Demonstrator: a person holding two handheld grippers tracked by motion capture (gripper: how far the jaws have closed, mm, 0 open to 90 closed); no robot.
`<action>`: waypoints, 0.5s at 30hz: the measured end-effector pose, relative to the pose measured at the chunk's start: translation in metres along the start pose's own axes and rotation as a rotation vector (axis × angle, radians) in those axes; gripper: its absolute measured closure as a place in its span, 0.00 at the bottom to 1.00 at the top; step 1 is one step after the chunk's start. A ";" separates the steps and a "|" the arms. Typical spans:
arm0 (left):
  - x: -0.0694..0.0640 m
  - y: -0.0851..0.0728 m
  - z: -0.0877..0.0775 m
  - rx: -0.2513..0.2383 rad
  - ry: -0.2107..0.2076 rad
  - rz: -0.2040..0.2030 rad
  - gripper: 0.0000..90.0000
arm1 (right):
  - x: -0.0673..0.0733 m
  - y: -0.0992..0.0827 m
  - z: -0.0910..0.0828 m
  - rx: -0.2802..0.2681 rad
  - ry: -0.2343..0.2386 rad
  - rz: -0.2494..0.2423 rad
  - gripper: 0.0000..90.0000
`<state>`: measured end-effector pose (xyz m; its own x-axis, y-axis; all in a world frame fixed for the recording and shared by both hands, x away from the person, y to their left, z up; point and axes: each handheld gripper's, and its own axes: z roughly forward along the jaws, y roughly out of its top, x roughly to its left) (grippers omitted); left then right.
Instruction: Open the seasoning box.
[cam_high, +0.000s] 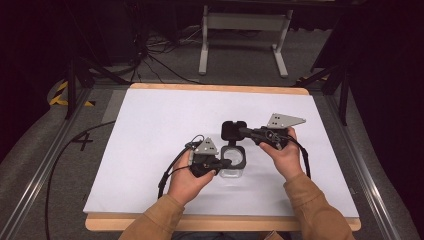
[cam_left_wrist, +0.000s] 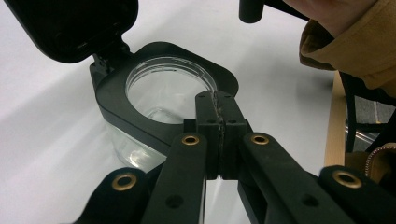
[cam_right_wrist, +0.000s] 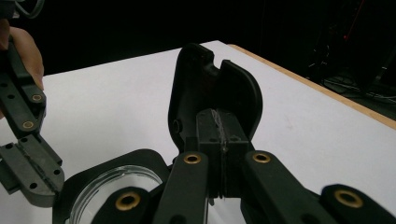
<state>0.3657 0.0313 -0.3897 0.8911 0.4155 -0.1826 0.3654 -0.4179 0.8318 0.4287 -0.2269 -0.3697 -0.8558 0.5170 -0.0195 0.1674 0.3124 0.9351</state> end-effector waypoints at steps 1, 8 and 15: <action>0.000 0.000 0.000 0.001 -0.001 0.000 1.00 | 0.000 0.000 0.000 0.000 -0.004 -0.001 1.00; -0.002 0.002 -0.001 0.019 0.014 0.019 1.00 | 0.007 0.004 -0.004 0.020 -0.012 -0.005 1.00; -0.001 0.016 -0.026 -0.022 0.028 0.023 0.92 | 0.019 0.019 -0.022 0.035 -0.044 -0.039 0.89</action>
<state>0.3636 0.0456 -0.3624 0.8909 0.4290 -0.1491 0.3391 -0.4100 0.8467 0.4049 -0.2287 -0.3445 -0.8397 0.5382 -0.0721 0.1520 0.3605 0.9203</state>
